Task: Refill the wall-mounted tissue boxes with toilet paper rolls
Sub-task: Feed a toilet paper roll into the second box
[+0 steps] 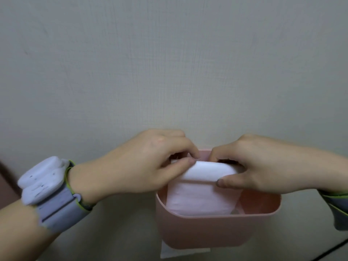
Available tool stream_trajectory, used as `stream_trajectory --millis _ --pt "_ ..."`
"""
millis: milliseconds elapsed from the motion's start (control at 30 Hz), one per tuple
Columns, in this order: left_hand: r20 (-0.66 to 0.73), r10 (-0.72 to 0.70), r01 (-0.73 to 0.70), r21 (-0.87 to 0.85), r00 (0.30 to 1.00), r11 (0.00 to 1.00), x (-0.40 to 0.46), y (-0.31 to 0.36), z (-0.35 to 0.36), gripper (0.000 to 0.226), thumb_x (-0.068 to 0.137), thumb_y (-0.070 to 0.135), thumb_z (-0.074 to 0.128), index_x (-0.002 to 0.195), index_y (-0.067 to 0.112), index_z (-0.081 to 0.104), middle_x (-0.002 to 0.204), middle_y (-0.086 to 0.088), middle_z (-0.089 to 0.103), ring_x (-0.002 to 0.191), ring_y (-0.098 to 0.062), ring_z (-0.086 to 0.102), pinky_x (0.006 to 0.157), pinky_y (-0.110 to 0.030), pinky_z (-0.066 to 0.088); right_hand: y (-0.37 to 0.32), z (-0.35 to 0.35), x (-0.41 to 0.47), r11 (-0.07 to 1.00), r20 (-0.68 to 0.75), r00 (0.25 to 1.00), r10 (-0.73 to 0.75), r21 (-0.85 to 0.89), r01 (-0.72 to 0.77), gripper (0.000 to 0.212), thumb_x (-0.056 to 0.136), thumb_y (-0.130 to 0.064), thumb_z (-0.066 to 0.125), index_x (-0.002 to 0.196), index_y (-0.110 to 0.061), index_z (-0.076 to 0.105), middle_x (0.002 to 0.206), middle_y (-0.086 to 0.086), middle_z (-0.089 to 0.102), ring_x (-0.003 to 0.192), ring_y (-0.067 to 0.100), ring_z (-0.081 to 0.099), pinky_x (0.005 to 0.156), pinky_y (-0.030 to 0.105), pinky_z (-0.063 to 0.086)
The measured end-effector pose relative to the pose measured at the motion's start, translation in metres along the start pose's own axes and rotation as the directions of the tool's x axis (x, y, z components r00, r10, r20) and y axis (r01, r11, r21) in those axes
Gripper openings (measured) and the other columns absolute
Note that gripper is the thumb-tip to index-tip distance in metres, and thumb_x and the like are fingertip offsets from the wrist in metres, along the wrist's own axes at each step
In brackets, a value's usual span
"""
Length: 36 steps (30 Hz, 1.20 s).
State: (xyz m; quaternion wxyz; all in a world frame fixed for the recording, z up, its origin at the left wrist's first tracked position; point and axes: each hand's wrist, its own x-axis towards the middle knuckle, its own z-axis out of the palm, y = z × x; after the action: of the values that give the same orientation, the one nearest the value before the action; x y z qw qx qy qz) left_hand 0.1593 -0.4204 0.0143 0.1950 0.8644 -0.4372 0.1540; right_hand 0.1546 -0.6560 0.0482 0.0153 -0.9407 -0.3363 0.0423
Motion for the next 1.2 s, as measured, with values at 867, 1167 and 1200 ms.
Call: stream_trajectory --millis 867,1167,1200 --pt "-0.070 0.123 -0.117 0.088 0.990 0.989 -0.017 -0.014 0.008 0.017 0.075 0.006 0.045 0.065 0.012 0.056 0.064 0.000 0.053 0.069 -0.023 0.053 0.067 -0.039 0.045 -0.005 0.047 0.029 0.980 0.363 0.930 -0.064 -0.152 0.127 0.020 0.083 -0.037 0.066 0.097 -0.027 0.054 0.105 -0.002 0.063 0.095 0.022 0.056 0.070 0.029 0.037" --pt "-0.303 -0.116 0.106 -0.049 0.946 0.993 -0.034 -0.004 0.027 0.021 0.093 0.009 0.046 0.097 0.005 0.067 0.100 -0.002 0.066 0.098 -0.022 0.063 0.083 -0.039 0.050 0.016 0.036 0.020 0.980 0.017 0.979 -0.201 0.012 0.201 0.027 0.088 -0.041 0.060 0.114 -0.034 0.057 0.106 -0.019 0.067 0.097 0.003 0.060 0.087 0.027 0.049" --pt "-0.324 -0.155 0.133 -0.089 0.933 0.987 -0.036 -0.002 0.030 0.022 0.095 0.012 0.046 0.099 0.006 0.067 0.102 -0.001 0.066 0.100 -0.021 0.063 0.085 -0.039 0.050 0.017 0.036 0.019 0.977 -0.019 0.978 -0.207 0.042 0.208 0.025 0.089 -0.040 0.059 0.113 -0.034 0.058 0.105 -0.020 0.067 0.096 0.001 0.061 0.087 0.026 0.049"
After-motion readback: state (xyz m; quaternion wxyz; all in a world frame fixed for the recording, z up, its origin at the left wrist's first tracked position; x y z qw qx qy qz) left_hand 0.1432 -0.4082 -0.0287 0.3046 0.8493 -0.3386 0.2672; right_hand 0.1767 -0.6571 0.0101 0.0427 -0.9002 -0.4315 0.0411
